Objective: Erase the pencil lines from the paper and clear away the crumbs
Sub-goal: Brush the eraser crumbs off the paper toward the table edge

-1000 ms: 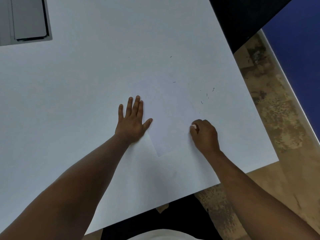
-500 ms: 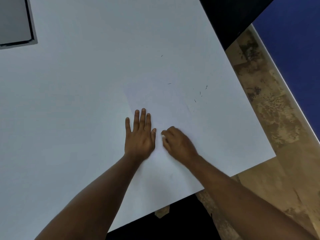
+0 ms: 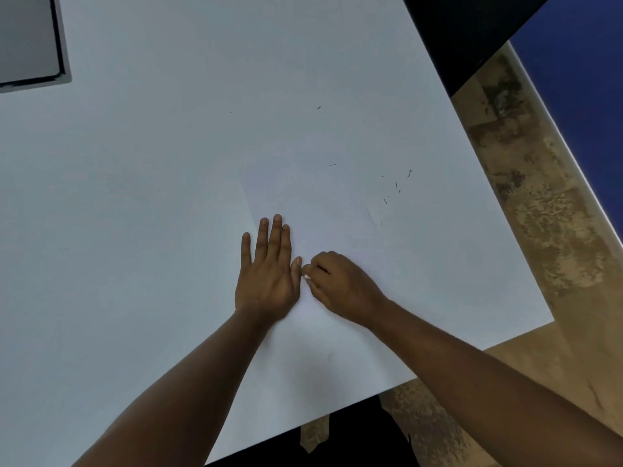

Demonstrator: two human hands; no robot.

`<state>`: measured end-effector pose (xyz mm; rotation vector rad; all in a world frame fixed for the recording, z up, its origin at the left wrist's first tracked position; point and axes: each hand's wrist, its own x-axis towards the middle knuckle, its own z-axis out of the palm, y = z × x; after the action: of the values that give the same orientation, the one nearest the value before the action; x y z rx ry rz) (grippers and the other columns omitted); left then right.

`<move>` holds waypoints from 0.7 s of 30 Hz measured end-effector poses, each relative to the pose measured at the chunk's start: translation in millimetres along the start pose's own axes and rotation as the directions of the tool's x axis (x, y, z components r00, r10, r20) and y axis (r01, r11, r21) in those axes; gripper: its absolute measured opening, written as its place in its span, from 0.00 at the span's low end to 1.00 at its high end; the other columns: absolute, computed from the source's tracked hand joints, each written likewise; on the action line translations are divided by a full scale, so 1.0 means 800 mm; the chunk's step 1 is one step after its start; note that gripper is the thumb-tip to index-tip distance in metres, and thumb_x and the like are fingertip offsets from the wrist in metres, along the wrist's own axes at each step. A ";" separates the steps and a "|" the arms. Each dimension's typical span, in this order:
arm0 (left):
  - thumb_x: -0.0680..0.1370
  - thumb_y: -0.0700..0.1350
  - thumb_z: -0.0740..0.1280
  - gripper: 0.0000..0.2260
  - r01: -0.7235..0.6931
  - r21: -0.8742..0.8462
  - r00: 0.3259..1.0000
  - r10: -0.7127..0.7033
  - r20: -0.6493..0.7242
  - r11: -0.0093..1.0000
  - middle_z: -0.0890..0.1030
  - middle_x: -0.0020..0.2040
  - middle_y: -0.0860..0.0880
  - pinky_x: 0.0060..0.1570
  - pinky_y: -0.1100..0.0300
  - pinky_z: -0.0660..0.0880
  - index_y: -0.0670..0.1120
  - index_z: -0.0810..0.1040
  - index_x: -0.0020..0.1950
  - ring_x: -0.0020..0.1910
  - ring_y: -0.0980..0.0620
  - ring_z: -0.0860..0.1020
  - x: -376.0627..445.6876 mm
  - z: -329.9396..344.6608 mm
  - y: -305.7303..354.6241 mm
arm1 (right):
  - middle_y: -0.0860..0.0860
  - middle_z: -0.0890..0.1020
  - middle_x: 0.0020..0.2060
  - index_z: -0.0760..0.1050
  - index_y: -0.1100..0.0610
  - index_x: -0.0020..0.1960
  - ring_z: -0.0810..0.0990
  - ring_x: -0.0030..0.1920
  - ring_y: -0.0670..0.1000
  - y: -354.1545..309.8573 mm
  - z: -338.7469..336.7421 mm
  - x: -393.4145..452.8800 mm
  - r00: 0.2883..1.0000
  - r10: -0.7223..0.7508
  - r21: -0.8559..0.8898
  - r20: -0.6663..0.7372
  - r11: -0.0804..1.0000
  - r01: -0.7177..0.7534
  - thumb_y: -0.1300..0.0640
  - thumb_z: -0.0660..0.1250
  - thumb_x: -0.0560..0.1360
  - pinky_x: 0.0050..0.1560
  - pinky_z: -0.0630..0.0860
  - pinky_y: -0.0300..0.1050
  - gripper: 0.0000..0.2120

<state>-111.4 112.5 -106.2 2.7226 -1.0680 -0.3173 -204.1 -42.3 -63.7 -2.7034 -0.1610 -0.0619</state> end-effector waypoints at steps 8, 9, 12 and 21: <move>0.86 0.54 0.45 0.29 0.005 -0.005 1.000 -0.005 0.004 1.000 0.43 0.85 0.47 0.81 0.41 0.42 0.43 0.46 0.84 0.83 0.48 0.38 -0.001 -0.002 0.002 | 0.55 0.74 0.38 0.74 0.62 0.42 0.74 0.39 0.57 0.134 -0.070 0.075 0.910 0.361 -0.150 -0.202 0.907 -0.393 0.64 0.63 0.77 0.37 0.76 0.53 0.06; 0.86 0.54 0.45 0.29 0.006 -0.006 1.000 -0.006 0.003 1.000 0.43 0.85 0.47 0.81 0.41 0.43 0.43 0.46 0.84 0.83 0.48 0.39 -0.001 -0.002 0.002 | 0.57 0.75 0.39 0.76 0.64 0.44 0.75 0.40 0.58 0.138 -0.072 0.075 0.928 0.307 -0.173 -0.211 0.923 -0.345 0.65 0.63 0.77 0.38 0.77 0.52 0.05; 0.86 0.54 0.46 0.29 0.002 -0.001 1.000 -0.002 -0.007 1.000 0.45 0.85 0.45 0.81 0.40 0.46 0.41 0.48 0.84 0.84 0.46 0.42 -0.001 -0.003 0.002 | 0.55 0.77 0.47 0.77 0.60 0.54 0.76 0.48 0.56 0.097 -0.058 0.072 0.982 0.174 -0.131 0.067 0.978 -0.164 0.57 0.59 0.81 0.51 0.76 0.51 0.10; 0.86 0.54 0.45 0.30 -0.002 0.017 1.000 0.002 0.000 1.000 0.47 0.85 0.43 0.81 0.39 0.48 0.40 0.49 0.84 0.84 0.44 0.44 0.000 -0.007 0.005 | 0.51 0.76 0.40 0.71 0.54 0.42 0.73 0.41 0.53 0.110 -0.043 0.120 0.999 -0.030 -0.132 0.039 0.991 0.034 0.49 0.58 0.82 0.44 0.70 0.48 0.13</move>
<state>-112.1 110.1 -100.2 2.7367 -1.0778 -0.3089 -98.4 -126.3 -62.9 -2.8361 -0.2185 -0.0338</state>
